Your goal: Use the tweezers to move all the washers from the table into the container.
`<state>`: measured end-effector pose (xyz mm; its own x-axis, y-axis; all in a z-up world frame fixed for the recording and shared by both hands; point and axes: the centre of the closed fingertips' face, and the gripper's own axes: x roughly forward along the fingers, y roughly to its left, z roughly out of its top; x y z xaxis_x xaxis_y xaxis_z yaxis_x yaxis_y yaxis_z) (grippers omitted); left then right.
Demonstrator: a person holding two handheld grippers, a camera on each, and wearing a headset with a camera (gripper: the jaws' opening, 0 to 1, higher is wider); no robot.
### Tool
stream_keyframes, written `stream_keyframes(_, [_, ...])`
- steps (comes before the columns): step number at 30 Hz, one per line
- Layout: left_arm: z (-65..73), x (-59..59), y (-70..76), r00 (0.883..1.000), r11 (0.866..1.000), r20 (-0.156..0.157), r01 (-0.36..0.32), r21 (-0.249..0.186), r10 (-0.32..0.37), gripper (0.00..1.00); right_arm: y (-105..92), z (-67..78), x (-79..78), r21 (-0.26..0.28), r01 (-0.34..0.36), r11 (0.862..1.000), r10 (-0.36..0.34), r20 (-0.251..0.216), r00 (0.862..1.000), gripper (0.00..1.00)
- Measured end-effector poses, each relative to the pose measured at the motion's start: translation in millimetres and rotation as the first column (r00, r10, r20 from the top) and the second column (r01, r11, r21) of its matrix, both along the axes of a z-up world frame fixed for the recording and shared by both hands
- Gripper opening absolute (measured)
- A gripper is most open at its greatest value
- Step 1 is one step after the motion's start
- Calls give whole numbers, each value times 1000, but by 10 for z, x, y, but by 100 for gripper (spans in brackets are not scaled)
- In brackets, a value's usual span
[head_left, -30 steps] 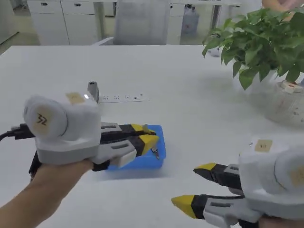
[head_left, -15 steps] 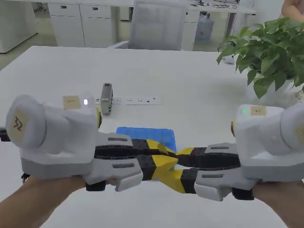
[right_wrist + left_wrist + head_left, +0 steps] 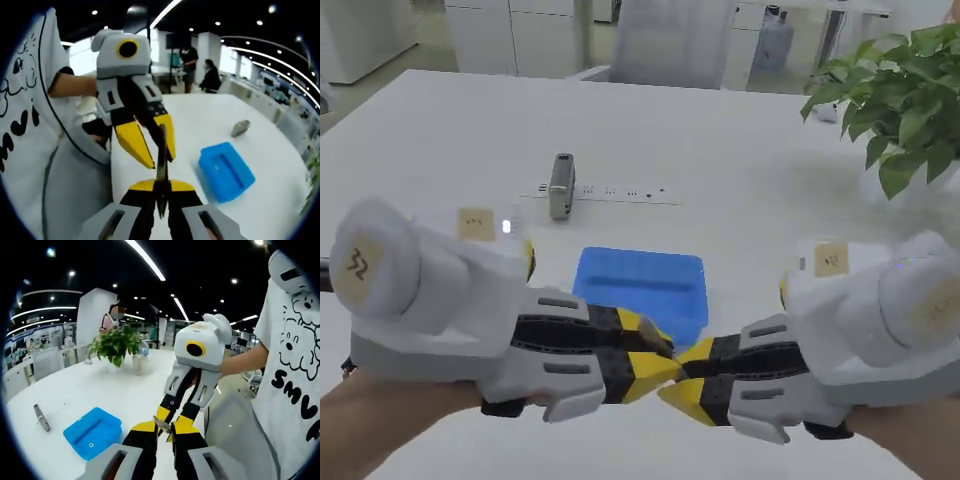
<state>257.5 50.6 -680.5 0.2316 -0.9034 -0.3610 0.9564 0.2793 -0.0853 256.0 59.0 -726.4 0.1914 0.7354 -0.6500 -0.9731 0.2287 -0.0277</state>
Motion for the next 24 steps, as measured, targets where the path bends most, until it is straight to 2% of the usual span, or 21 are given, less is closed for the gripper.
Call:
stream_keyframes(2, [-63, 7, 57, 1000, 1000, -8, -10, 27, 10, 6, 5, -57, 3, -38, -29, 999, 30, 28, 999, 5])
stream_keyframes(3, [-107, 14, 86, 1000, 999, -23, -18, 42, 19, 6, 9, -94, 13, -52, -49, 997, 51, 38, 998, 5])
stream_keyframes(6, [-142, 12, 106, 998, 999, -51, -21, 32, 23, 5, 30, -202, -10, -118, -104, 987, 112, 61, 992, 5])
stream_keyframes(8, [-170, 10, 113, 998, 999, -61, -22, 40, 24, 4, 46, -263, -11, -140, -120, 983, 130, 66, 989, 5])
stream_keyframes(10, [-260, -38, 136, 995, 997, -97, 2, 79, 6, 1, 44, -318, 18, -161, -127, 979, 142, 83, 986, 5])
stream_keyframes(13, [-307, -28, 154, 994, 996, -108, -9, 85, 19, 0, 57, -394, 29, -187, -140, 972, 161, 100, 982, 5])
stream_keyframes(16, [-476, -28, 216, 999, 986, -54, 11, 165, -2, 0, 61, -516, 61, -219, -137, 966, 167, 126, 978, 6])
stream_keyframes(17, [-526, -28, 223, 999, 982, -39, 15, 188, -8, 0, 52, -582, 82, -227, -116, 967, 145, 116, 983, 7])
stream_keyframes(18, [-614, -40, 234, 1000, 972, -12, 31, 234, -29, 0, 48, -624, 97, -228, -99, 969, 126, 105, 987, 7])
stream_keyframes(20, [-770, -46, 250, 999, 954, 3, 38, 298, -40, 0, 51, -720, 117, -224, -77, 972, 94, 67, 993, 8])
stream_keyframes(22, [-859, -16, 244, 999, 946, 27, 34, 322, -45, 0, 61, -811, 157, -220, -68, 973, 85, 67, 994, 8])
stream_keyframes(24, [-920, 4, 240, 997, 936, 45, 47, 348, -66, 0, 60, -896, 167, -218, -48, 975, 58, 37, 998, 8])
